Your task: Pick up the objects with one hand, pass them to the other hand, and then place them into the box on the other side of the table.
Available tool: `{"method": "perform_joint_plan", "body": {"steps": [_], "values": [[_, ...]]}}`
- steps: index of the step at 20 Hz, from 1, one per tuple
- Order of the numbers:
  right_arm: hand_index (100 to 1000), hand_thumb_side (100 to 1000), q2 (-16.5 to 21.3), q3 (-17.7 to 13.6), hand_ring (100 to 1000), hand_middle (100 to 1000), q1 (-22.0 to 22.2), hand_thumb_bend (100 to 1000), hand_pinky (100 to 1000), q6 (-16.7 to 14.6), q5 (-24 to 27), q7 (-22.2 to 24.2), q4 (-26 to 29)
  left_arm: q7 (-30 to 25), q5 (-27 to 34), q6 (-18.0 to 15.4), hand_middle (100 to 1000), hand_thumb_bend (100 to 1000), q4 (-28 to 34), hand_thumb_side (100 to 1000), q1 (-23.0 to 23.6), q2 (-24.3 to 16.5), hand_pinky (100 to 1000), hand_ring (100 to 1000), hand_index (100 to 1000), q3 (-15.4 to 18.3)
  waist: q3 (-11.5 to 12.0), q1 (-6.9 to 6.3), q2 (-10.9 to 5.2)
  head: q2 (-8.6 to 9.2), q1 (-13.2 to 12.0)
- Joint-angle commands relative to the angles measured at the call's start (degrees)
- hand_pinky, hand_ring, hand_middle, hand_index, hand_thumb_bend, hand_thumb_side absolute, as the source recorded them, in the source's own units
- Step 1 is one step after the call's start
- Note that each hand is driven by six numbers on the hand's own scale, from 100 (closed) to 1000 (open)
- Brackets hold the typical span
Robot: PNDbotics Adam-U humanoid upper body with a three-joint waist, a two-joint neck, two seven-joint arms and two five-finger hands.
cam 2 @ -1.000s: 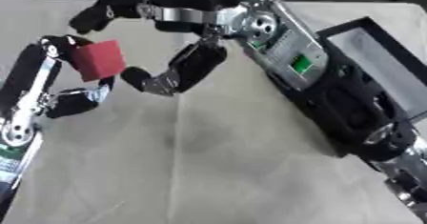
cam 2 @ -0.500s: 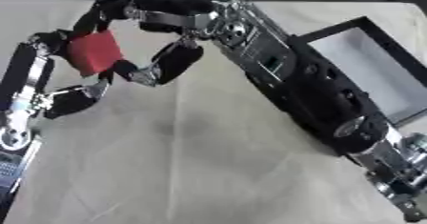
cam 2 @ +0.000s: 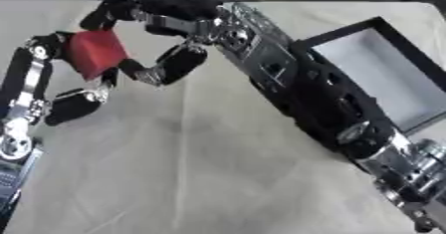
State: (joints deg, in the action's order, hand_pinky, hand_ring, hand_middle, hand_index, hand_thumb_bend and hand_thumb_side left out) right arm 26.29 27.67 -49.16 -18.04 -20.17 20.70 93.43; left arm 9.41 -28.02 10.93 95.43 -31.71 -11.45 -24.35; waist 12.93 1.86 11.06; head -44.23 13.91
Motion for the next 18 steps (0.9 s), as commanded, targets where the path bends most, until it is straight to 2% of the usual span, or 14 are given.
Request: {"method": "perform_joint_plan", "body": {"steps": [1,12,18], "values": [[963,171,0.2,-0.26,898,867,-1.15,100,967,-0.38,-0.82,-0.87,-0.59,0.45,1.88,-1.09,321,100,0.72,180,-0.65,0.52,683,440,462,-0.33,0.07,-0.15,-2.02,0.11,0.44],[965,167,-0.08,-0.08,901,870,-1.15,100,973,-1.05,0.18,-1.32,-1.01,0.88,4.6,-1.47,315,100,-0.18,175,-0.81,1.05,676,434,458,-0.66,0.22,-0.19,-1.72,0.11,1.09],[969,169,2.8,-0.29,909,880,1.04,100,980,-0.95,1.29,-0.9,2.0,1.16,4.82,-1.57,313,100,-0.38,173,-0.84,1.14,674,433,456,-0.77,0.34,-0.11,-1.54,0.11,1.19]]}}
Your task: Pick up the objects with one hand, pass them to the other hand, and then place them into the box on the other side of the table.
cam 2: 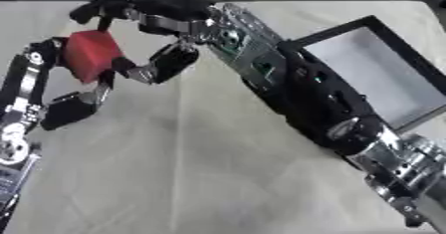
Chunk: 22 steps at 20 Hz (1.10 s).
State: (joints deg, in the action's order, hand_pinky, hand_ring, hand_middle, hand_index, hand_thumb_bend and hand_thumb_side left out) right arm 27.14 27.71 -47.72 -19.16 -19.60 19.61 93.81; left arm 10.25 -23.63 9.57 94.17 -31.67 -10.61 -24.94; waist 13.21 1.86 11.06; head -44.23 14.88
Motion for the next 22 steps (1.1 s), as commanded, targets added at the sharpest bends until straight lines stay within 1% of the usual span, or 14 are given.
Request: {"method": "perform_joint_plan", "body": {"steps": [1,6,11,17,18,19,22], "values": [[971,166,2.28,-0.43,919,890,-0.14,100,986,0.36,1.03,0.22,2.12,0.34,0.48,-0.13,313,100,0.81,173,-0.87,0.31,673,432,456,-0.19,0.06,-0.1,-1.52,0.11,0.22],[976,145,3.21,-1.06,929,901,0.35,100,997,1.9,3.98,0.62,5.44,0.8,1.28,0.82,311,100,0.02,177,-0.76,0.39,669,430,453,-0.07,-0.06,-0.11,-1.5,0.11,0.16],[977,145,3.94,-1.67,930,902,0.49,100,998,3.66,6.58,1.57,8.07,1.36,2.37,1.27,309,100,-0.4,176,-0.81,0.37,668,429,449,-0.09,-0.24,-0.19,-1.51,0.11,0.28],[979,152,4.07,-1.63,935,908,0.57,100,1000,4.13,6.85,2.17,8.62,1.2,2.42,1.2,308,100,-0.18,173,-0.85,0.38,667,428,446,-0.38,-0.21,-0.26,-1.42,0.11,0.5],[979,118,4.08,-1.55,935,907,0.56,100,1000,4.07,6.8,2.32,8.54,1.18,2.37,1.17,308,100,-0.12,173,-0.89,0.38,667,428,446,-0.41,-0.17,-0.26,-1.4,0.11,0.52],[979,157,4.08,-1.47,935,907,0.54,100,1000,3.99,6.65,2.5,8.4,1.17,2.3,1.12,308,100,-0.03,173,-0.95,0.39,667,428,446,-0.45,-0.14,-0.27,-1.38,0.11,0.54],[979,170,3.93,-1.06,934,907,0.39,100,1000,3.6,5.61,3.1,7.48,1.03,1.93,0.73,308,100,0.4,169,-1.13,0.42,668,429,445,-0.64,0.02,-0.28,-1.25,0.11,0.67]]}}
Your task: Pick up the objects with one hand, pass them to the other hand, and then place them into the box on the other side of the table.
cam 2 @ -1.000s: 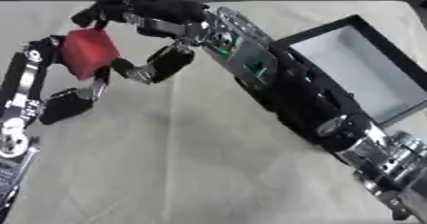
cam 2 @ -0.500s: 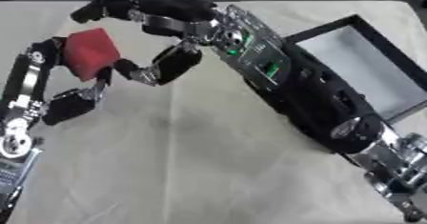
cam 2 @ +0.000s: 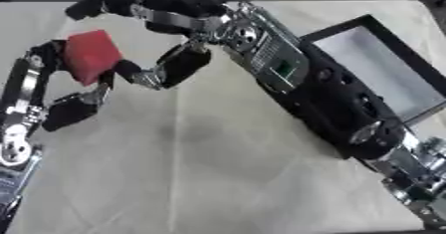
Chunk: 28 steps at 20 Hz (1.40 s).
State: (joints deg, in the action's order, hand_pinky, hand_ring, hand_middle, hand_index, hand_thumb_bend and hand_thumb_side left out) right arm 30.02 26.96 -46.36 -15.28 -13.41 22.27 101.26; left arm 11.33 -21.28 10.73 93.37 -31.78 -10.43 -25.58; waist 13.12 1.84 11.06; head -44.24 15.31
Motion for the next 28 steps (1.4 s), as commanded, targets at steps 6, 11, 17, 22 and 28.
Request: {"method": "perform_joint_plan", "body": {"steps": [6,11,17,22,28], "values": [[980,179,0.54,0.31,935,908,-1.29,100,1000,-1.48,-2.62,0.75,-2.19,-0.45,-1.04,-1.35,308,100,1.76,164,-1.12,0.33,669,430,444,-0.38,0.43,-0.24,-1.05,0.12,0.47],[980,181,-0.06,0.53,937,910,-1.84,100,1000,-2.4,-3.7,0.15,-4.01,-0.89,-1.16,-2.22,308,100,2.33,165,-1.21,0.44,669,429,444,-0.74,0.72,-0.17,-0.93,0.12,0.7],[987,178,-0.56,0.6,936,917,-2.05,100,1000,-2.85,-4.41,-0.57,-5.41,-1.4,-1.37,-2.9,307,100,2.54,152,-1.2,0.71,670,429,443,-1.23,0.99,-0.15,-0.7,0.12,0.89],[989,177,-0.79,0.64,936,918,-2.19,100,1000,-2.86,-4.24,-0.98,-5.86,-1.9,-1.48,-3.01,308,100,2.32,169,-1.18,1.0,672,430,444,-1.66,1.05,-0.16,-0.56,0.12,1.07],[976,185,-1.03,0.78,928,896,-2.2,100,1000,-3.02,-5.09,-0.61,-6.51,-1.87,-1.25,-3.54,309,100,2.59,179,-1.37,1.26,673,431,445,-1.87,1.26,-0.14,-0.34,0.12,1.3]]}}
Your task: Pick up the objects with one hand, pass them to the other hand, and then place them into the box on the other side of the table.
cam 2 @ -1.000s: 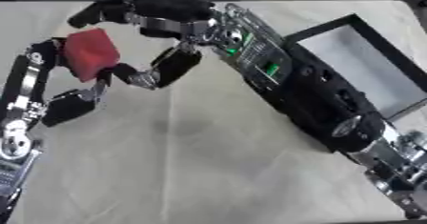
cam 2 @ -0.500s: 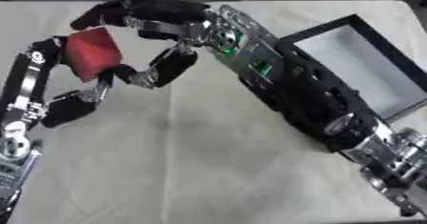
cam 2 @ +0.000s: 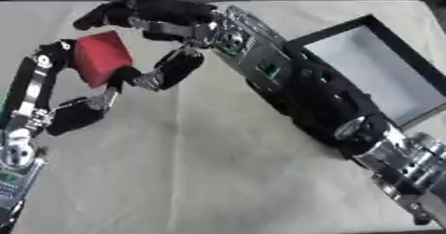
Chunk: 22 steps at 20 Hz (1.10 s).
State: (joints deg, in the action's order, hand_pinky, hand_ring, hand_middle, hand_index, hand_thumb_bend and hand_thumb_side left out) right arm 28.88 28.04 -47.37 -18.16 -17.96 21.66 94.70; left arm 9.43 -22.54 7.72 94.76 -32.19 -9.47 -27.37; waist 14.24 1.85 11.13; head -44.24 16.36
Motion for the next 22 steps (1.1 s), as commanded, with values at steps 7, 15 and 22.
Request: {"method": "perform_joint_plan", "body": {"steps": [7,15,22], "values": [[941,195,-0.13,-0.13,923,863,-1.02,100,998,-0.49,-1.66,0.3,-1.06,0.45,0.65,-1.8,309,100,1.3,183,-1.02,0.39,674,432,445,-0.22,0.33,-0.1,-0.29,0.12,0.41],[819,190,-0.37,-0.03,849,688,-0.83,100,973,0.36,-0.52,-0.34,-1.93,0.5,1.19,-3.31,311,100,1.23,197,-1.04,0.47,675,434,446,-0.35,0.48,-0.14,-0.2,0.12,0.57],[706,198,-0.41,0.14,754,551,-0.64,100,933,1.54,4.25,-2.6,-1.82,0.35,1.3,-4.05,323,100,0.88,201,-1.02,0.58,675,437,458,-0.4,0.45,-0.09,-0.17,0.31,0.72]]}}
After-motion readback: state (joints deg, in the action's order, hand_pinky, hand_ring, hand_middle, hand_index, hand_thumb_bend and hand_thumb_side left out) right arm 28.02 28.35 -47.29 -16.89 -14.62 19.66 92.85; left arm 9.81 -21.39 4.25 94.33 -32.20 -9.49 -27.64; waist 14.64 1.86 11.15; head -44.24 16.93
